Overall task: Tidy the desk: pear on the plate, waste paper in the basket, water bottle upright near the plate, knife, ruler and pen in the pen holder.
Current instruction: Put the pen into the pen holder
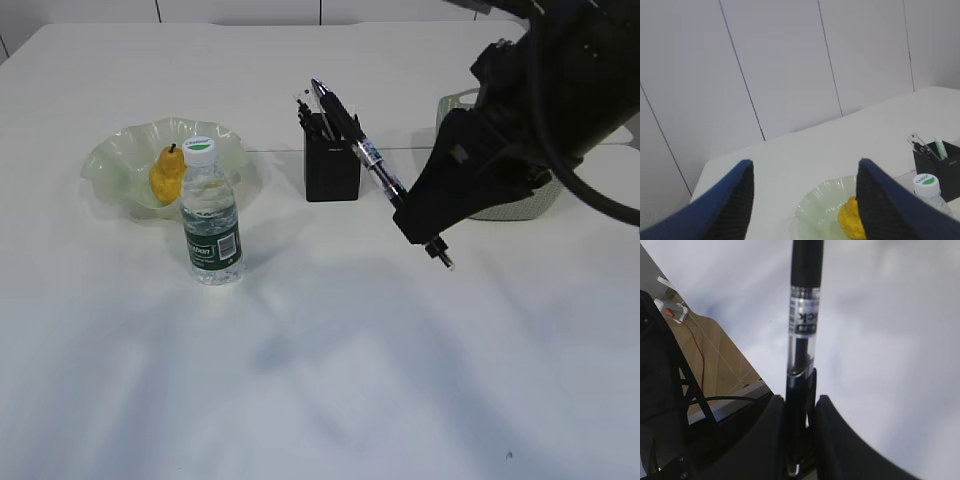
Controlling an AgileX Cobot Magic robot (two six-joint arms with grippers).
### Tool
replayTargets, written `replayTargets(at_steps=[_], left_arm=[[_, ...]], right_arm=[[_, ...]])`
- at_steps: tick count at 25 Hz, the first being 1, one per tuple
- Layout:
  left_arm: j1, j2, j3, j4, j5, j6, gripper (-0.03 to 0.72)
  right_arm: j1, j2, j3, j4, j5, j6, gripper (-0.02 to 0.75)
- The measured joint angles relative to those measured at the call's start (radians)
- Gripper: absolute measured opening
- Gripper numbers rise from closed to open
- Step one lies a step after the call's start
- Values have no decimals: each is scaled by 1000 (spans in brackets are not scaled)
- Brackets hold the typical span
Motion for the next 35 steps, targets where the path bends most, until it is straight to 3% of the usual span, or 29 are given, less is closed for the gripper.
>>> replayTargets(at_steps=[7, 13, 22, 29, 35], left_arm=[[0, 0, 2, 272, -60, -21, 456], [0, 2, 2, 732, -127, -21, 456], [-16, 139, -6, 848, -270, -21, 453], [-151, 309, -88, 981, -306, 34, 438], [-239, 422, -154, 988, -315, 108, 433]], right_arm=[[0, 0, 0, 0, 0, 25, 106], [0, 0, 0, 0, 0, 40, 106], [14, 0, 0, 37, 0, 61, 106], [20, 0, 0, 44, 0, 76, 106], [20, 0, 0, 44, 2, 99, 106]])
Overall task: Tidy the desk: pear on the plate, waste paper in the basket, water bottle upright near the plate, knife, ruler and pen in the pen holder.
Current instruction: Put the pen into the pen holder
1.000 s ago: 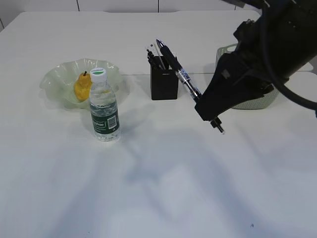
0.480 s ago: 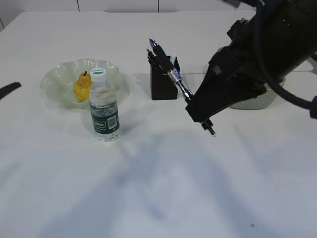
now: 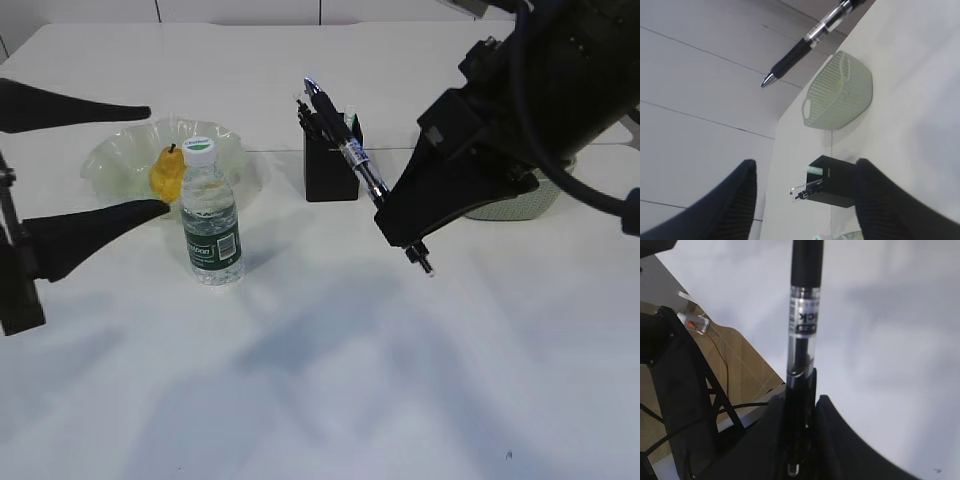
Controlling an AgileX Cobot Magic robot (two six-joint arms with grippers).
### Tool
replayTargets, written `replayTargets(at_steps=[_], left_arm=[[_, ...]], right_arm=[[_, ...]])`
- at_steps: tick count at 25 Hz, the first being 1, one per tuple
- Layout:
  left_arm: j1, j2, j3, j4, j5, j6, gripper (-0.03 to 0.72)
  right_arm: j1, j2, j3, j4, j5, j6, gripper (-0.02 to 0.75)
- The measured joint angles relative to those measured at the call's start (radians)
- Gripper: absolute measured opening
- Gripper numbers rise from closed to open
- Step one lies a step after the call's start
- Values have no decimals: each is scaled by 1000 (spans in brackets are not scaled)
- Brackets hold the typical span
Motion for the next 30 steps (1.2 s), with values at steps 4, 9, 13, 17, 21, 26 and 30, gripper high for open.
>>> replayTargets(at_steps=[4, 9, 13, 17, 21, 26, 30], left_arm=[[-46, 82, -66, 4, 0, 17, 430], [-89, 182, -144, 50, 0, 27, 429], [-116, 226, -195, 163, 21, 27, 429], [-127, 274, -242, 215, 26, 27, 429], [-128, 308, -270, 222, 26, 27, 429], [-137, 312, -299, 303, 26, 29, 429], [-187, 316, -312, 370, 50, 29, 429]], right_arm=[[0, 20, 0, 6, 0, 6, 106], [0, 45, 0, 41, 0, 8, 106], [0, 46, 0, 52, 0, 10, 106], [0, 58, -3, 97, 0, 10, 106], [0, 80, -5, 122, 0, 4, 106], [0, 80, -14, 128, 0, -4, 106], [0, 83, -32, 140, 0, -5, 106]])
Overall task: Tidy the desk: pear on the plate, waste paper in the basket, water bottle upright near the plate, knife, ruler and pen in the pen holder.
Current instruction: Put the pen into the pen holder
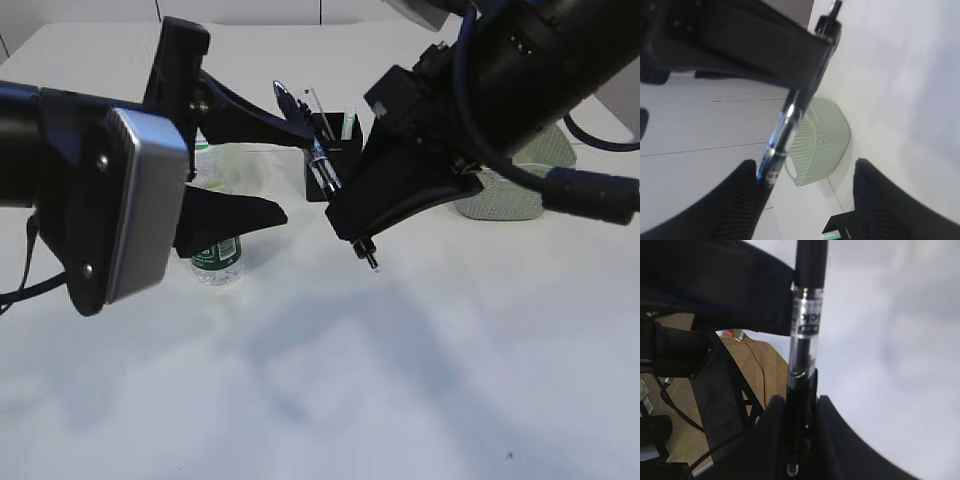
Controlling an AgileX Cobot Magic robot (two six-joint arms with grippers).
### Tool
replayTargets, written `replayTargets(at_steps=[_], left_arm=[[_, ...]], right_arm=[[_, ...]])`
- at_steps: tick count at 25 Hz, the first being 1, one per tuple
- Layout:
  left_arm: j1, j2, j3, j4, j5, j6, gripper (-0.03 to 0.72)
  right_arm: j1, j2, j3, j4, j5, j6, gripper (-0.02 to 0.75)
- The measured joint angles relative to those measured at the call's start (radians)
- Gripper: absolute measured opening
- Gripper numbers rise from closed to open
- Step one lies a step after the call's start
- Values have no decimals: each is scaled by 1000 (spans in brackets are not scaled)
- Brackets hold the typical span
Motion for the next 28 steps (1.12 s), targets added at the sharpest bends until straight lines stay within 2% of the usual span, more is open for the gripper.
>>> replayTargets(at_steps=[7, 17, 28], left_arm=[[-39, 26, -6, 6, 63, 2, 429], [-41, 68, -100, 24, 83, 2, 428], [-41, 84, -104, 31, 84, 2, 415]], right_arm=[[0, 17, -21, 13, 2, 2, 106], [0, 17, -27, 39, 0, -2, 106], [0, 17, -27, 39, 0, -2, 106]])
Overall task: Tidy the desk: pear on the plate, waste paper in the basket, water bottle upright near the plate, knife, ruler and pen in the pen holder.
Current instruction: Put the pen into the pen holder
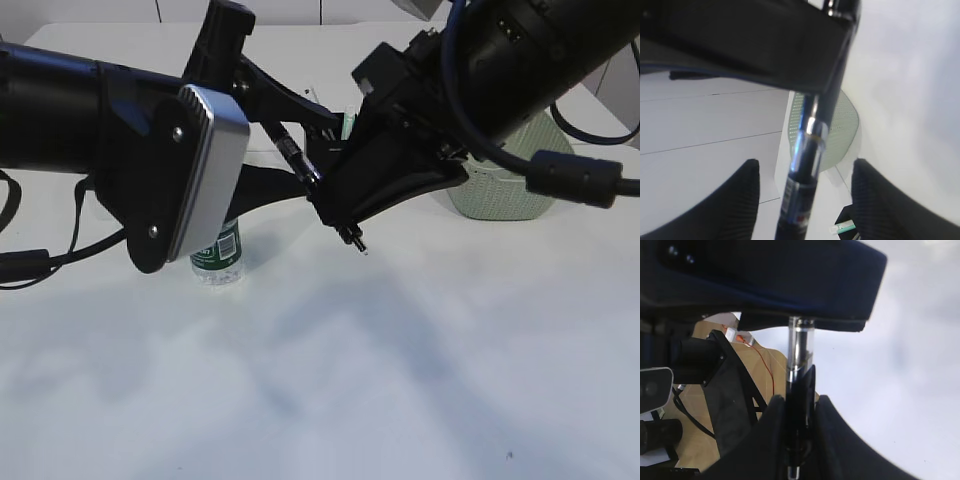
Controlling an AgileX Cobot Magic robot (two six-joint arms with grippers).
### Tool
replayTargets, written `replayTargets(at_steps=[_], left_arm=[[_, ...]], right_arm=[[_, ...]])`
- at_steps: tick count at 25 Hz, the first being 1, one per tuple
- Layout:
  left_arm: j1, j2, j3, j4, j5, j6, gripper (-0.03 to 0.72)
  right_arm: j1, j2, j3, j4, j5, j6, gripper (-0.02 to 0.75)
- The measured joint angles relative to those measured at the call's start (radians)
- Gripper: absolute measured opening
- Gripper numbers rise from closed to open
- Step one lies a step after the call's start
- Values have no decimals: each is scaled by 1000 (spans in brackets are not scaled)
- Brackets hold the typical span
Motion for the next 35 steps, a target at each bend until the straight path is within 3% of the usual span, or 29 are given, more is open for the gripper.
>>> replayTargets(at_steps=[24, 35], left_arm=[[0, -40, 52, 2, -7, -11, 403], [0, -42, 52, 0, -7, -11, 175]], right_arm=[[0, 0, 0, 0, 0, 0, 106], [0, 0, 0, -5, 2, 0, 106]])
